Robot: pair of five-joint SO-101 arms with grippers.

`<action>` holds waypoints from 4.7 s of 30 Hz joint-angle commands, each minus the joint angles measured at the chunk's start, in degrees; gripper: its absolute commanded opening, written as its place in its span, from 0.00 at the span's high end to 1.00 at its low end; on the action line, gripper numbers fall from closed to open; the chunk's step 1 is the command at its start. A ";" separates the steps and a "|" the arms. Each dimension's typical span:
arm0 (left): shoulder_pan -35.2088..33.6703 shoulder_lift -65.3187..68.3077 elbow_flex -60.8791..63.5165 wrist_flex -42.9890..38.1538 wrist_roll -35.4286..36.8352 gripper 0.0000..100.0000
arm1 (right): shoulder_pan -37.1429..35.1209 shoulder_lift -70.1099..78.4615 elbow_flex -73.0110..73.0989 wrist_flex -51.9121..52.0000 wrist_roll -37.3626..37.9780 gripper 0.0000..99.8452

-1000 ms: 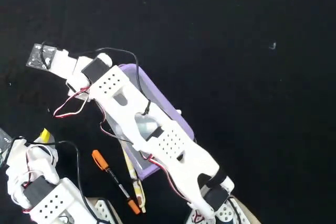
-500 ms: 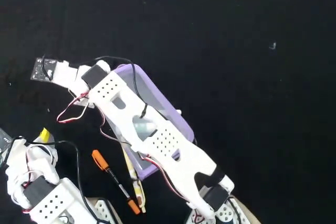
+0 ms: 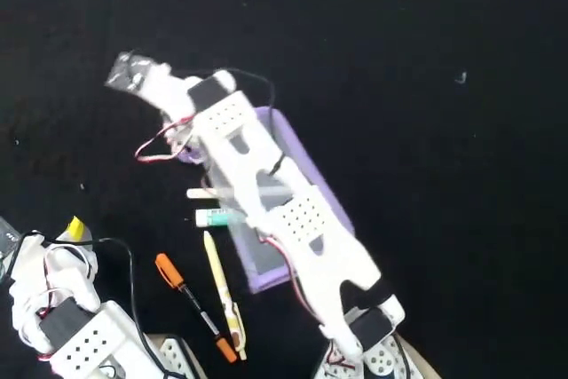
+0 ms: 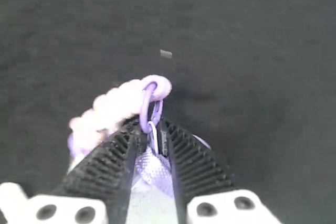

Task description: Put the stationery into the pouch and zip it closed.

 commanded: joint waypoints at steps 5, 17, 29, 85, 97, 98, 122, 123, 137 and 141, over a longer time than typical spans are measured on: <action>-0.04 -0.26 1.19 -0.79 0.79 0.70 | 7.65 -0.66 -4.18 -2.64 0.18 0.97; -0.04 -0.26 1.19 -0.79 0.79 0.70 | 6.68 -0.66 -4.53 -2.46 0.18 0.81; -0.04 -0.26 1.19 -0.79 0.79 0.70 | 3.60 -0.75 -12.35 -5.71 -24.97 0.82; -0.04 -0.26 1.19 -0.79 0.79 0.70 | 9.05 9.36 -2.86 -13.80 -86.95 0.98; -0.13 -0.26 1.19 -0.79 0.70 0.70 | 10.55 9.27 -19.03 7.82 -76.84 0.99; -0.13 -0.26 1.19 -0.79 0.62 0.70 | 10.55 8.75 -19.65 9.14 -73.85 0.99; -0.48 -0.26 1.19 -0.70 0.53 0.70 | 11.87 4.79 -17.54 1.76 -16.97 0.72; -0.31 -0.26 1.19 -0.70 0.53 0.70 | 12.31 4.97 -16.40 1.32 -16.18 0.73; -0.40 -0.26 1.19 -0.70 0.53 0.70 | 8.62 4.97 -8.84 -4.92 -7.12 0.74; -0.40 -0.26 1.19 -0.70 0.53 0.70 | 8.70 5.14 -4.70 -7.38 -6.95 0.74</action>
